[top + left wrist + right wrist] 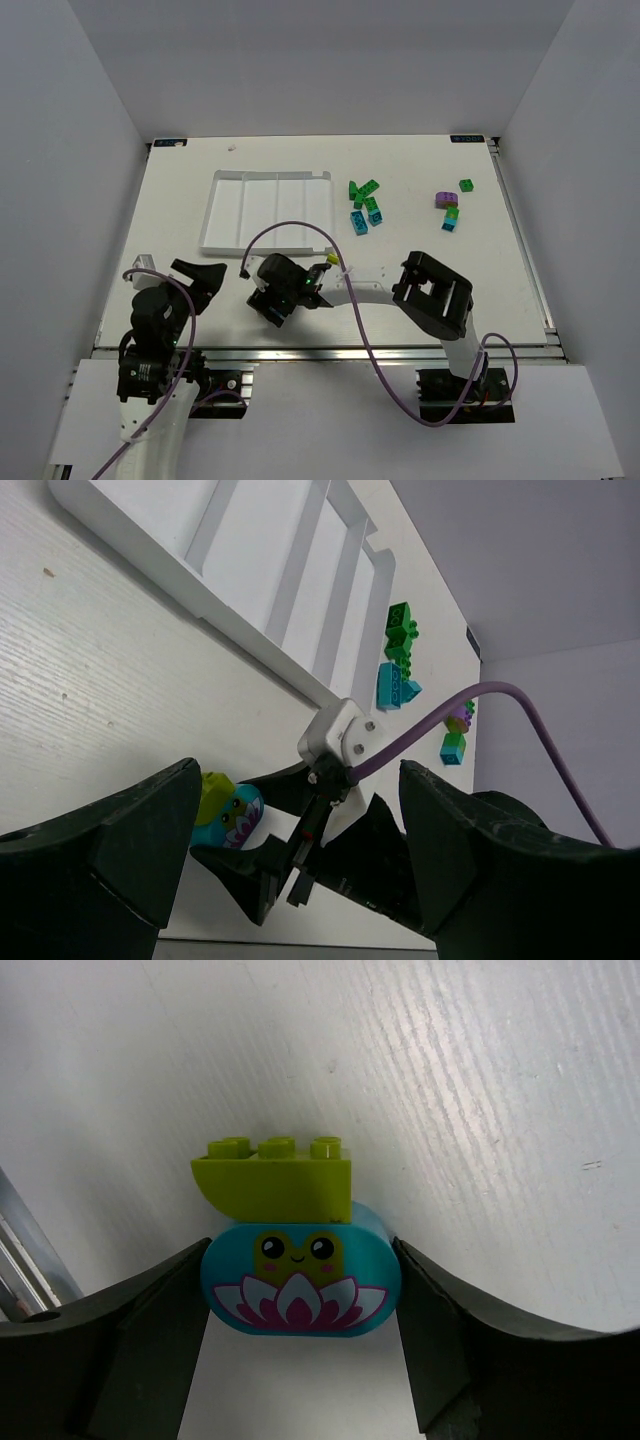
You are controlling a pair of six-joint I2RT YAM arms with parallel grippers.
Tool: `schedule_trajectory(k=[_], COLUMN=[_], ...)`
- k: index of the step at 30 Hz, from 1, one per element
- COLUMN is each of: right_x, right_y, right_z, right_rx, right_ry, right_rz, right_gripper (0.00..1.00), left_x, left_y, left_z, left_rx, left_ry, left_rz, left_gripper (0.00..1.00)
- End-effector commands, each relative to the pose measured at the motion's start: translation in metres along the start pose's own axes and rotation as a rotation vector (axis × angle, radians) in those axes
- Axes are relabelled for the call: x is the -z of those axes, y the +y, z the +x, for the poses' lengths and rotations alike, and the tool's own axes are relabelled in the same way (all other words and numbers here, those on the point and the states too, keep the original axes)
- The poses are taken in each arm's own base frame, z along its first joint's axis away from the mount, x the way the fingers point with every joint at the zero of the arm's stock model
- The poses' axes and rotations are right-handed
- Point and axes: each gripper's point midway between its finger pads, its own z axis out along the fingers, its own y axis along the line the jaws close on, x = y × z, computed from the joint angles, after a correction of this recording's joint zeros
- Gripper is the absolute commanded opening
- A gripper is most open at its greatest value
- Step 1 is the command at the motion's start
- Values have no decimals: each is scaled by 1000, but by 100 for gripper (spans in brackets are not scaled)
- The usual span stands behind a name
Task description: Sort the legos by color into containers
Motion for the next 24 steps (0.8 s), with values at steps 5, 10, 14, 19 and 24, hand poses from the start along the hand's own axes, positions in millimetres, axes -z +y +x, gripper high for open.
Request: schedule_trajectory(k=[5, 10, 14, 19, 24], right_x=[5, 38, 88, 139, 147], right_y=[-1, 4, 13, 21, 17], right_z=[-5, -23, -40, -41, -33], right_rx=[32, 91, 191, 435, 516], right_ry=[-55, -140, -255, -363, -373], right_rz=[-8, -123, -301, -442, -412], right_gripper=[55, 21, 8, 0, 0], left_x=[-2, -4, -8, -14, -17], left_y=[-5, -17, -31, -46, -61], left_z=[7, 9, 19, 35, 46], left_rx=[47, 70, 82, 99, 93], left_ry=[30, 49, 105, 208, 305], left_rz=[28, 95, 178, 280, 359], left_gripper=[89, 88, 84, 81, 81])
